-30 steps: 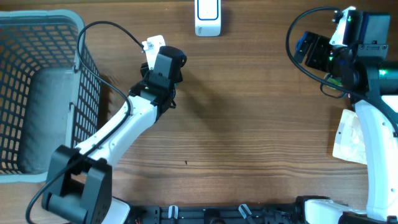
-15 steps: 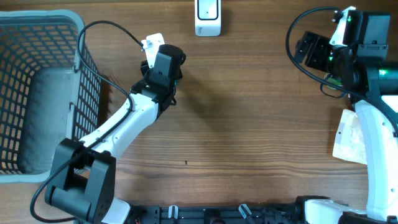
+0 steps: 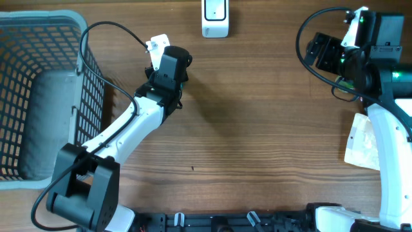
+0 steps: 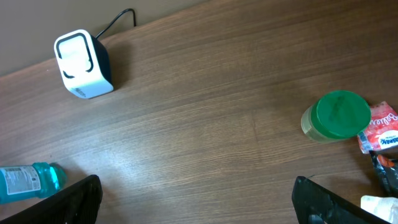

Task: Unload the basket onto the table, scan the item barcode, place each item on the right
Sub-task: 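Lift the mouthwash bottle with the left gripper and carry it toward centre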

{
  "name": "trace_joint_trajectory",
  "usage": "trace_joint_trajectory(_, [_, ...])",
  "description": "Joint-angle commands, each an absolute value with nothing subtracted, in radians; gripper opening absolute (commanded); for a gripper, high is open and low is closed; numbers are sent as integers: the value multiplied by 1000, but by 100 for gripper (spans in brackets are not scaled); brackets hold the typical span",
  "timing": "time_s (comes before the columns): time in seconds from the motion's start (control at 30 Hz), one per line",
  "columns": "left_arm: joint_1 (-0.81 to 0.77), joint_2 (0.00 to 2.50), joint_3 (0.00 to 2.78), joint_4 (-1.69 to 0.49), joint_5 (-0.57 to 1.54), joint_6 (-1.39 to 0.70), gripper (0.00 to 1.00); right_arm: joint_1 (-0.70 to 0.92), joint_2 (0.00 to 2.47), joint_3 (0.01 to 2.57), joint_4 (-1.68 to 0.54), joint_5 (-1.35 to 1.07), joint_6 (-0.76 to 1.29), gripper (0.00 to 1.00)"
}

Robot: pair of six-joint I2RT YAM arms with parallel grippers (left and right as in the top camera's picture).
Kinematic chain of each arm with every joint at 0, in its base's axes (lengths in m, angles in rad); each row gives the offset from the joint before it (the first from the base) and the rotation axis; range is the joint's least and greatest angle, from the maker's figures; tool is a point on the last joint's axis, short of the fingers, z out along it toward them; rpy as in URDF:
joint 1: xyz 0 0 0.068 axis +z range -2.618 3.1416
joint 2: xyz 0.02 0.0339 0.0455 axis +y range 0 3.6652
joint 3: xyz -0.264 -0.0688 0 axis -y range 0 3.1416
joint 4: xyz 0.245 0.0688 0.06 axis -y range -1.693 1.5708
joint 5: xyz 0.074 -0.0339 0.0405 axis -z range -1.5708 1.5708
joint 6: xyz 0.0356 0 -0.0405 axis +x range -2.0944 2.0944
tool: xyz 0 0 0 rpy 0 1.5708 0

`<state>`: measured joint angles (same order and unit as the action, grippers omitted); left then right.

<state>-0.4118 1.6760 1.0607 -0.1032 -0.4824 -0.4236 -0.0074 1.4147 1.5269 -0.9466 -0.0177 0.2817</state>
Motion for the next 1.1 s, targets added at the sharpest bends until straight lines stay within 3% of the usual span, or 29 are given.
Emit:
trace_joint_trajectory(0.0, [-411,1615,1068,-142,-507,-422,20,-9,1423,1533,-948,4,262,98])
trace_joint_trajectory(0.33, [-508,1429,1068,-335,-392,-422,18,-9,1423,1530,-939,4,262,98])
trace_joint_trajectory(0.6, [-639,1394,1068,-507,-118,-363,11,-9,1423,1530,-936,4,262,96])
trace_joint_trajectory(1.07, [-838,1395,1065,-742,131,-13,8,-9,1423,1530,-956,-1,265,96])
